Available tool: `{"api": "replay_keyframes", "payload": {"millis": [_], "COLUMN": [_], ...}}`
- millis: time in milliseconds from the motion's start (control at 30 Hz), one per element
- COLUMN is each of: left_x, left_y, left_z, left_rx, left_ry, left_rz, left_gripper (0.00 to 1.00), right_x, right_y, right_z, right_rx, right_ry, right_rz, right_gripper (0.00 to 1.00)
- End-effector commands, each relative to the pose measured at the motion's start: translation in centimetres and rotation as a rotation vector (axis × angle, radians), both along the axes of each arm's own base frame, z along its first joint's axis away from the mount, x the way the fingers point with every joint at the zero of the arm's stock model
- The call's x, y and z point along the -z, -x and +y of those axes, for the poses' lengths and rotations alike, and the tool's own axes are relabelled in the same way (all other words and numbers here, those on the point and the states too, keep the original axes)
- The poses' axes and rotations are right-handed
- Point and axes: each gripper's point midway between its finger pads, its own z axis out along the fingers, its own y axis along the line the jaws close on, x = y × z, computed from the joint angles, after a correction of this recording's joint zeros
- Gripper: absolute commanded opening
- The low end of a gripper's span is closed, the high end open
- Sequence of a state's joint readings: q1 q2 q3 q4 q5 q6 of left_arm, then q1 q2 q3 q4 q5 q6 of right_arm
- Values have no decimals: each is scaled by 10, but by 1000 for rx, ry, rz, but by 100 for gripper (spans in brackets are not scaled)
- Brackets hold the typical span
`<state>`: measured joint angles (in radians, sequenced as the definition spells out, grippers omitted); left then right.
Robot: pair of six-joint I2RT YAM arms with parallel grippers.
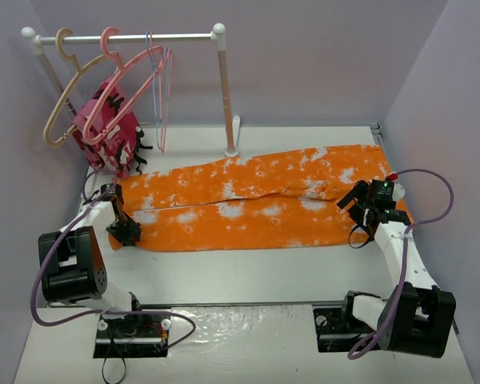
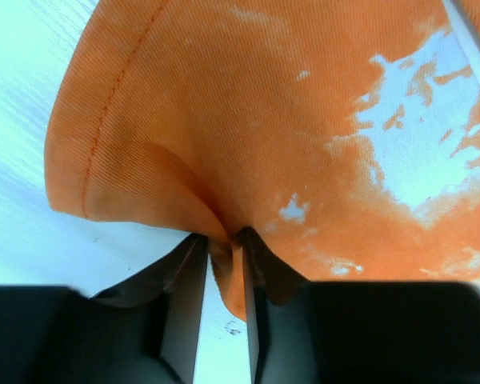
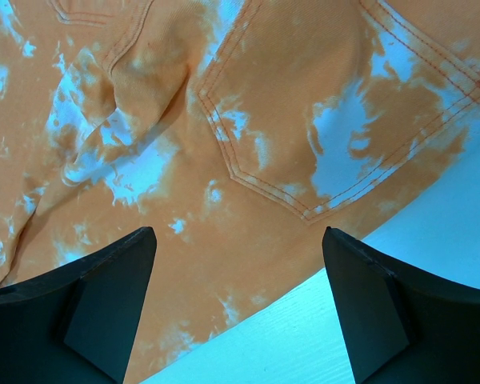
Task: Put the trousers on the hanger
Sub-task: Fold the trousers at the center of the board.
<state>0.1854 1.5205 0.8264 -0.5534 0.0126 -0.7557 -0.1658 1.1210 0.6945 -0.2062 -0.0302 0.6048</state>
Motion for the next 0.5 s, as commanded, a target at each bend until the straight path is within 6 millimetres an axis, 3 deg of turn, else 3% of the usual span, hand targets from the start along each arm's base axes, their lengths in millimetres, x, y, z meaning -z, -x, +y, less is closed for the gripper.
{"api": "replay_keyframes", "payload": {"millis": [0,167,467], "left_x": [21,1,-44], "left_y": [-10,-17,-21], "left_z": [0,4,8], "left_rx": [-23,6,62], "left_ry": [13,-10,-49], "left_rz": [-14,-50,-134], "left_gripper": [3,0,0], "right_x": [-4,4,24], "right_y": [-3,3,34], "right_z": [-18,-34,-92], "right_rx": [61,158,494], "right_ry": [49,29,63], "right_rz": [-18,11,97], "right_gripper": [82,81,82]}}
